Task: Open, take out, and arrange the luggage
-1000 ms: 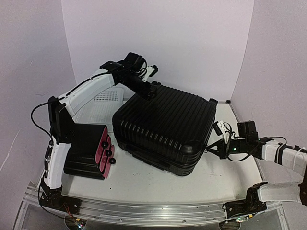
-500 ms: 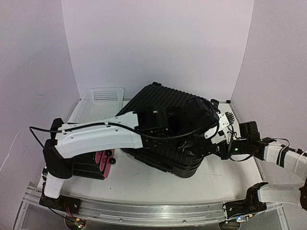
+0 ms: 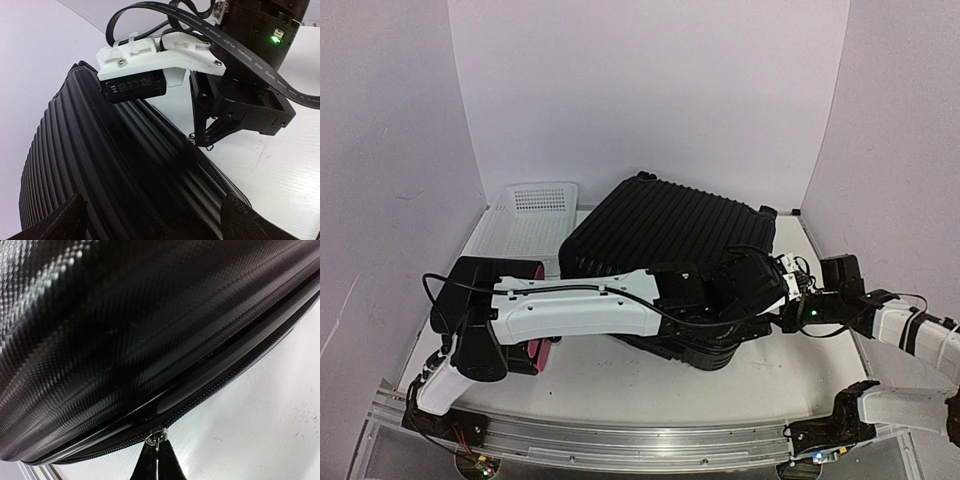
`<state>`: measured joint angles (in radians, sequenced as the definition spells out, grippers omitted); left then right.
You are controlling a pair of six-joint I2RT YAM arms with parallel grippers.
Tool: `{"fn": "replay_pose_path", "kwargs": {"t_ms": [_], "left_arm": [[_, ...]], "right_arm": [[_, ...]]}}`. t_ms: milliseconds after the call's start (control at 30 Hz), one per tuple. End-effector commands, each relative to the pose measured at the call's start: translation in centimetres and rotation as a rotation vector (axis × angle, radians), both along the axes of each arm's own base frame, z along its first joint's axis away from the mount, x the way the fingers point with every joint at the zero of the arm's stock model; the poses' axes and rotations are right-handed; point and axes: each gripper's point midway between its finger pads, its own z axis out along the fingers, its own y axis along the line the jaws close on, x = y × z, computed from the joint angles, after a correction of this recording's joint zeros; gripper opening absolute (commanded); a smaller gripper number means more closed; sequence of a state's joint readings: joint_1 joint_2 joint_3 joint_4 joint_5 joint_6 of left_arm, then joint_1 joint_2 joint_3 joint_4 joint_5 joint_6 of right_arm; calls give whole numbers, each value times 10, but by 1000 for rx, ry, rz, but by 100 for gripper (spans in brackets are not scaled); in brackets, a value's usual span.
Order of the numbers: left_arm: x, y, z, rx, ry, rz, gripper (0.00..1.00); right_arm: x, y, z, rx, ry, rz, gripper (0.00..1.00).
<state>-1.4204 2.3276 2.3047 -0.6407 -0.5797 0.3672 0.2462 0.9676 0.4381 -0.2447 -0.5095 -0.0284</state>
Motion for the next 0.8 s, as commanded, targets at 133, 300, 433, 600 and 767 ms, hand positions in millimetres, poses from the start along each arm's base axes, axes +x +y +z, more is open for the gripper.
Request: {"fn": "replay_pose_path", "kwargs": {"t_ms": [133, 300, 433, 600, 767], "left_arm": [[19, 34, -17, 129, -60, 57, 89], [23, 50, -30, 145, -14, 91, 85], [24, 57, -40, 163, 35, 81, 83], [12, 59, -44, 159, 106, 25, 82], [10, 63, -51, 159, 156, 24, 81]], "right_arm": [[41, -29, 29, -52, -185, -212, 0], [57, -40, 34, -6, -165, -248, 0], [71, -48, 35, 41, -126, -270, 0], [94, -66, 38, 21, -142, -292, 0], [138, -97, 44, 55, -209, -281, 0]]}}
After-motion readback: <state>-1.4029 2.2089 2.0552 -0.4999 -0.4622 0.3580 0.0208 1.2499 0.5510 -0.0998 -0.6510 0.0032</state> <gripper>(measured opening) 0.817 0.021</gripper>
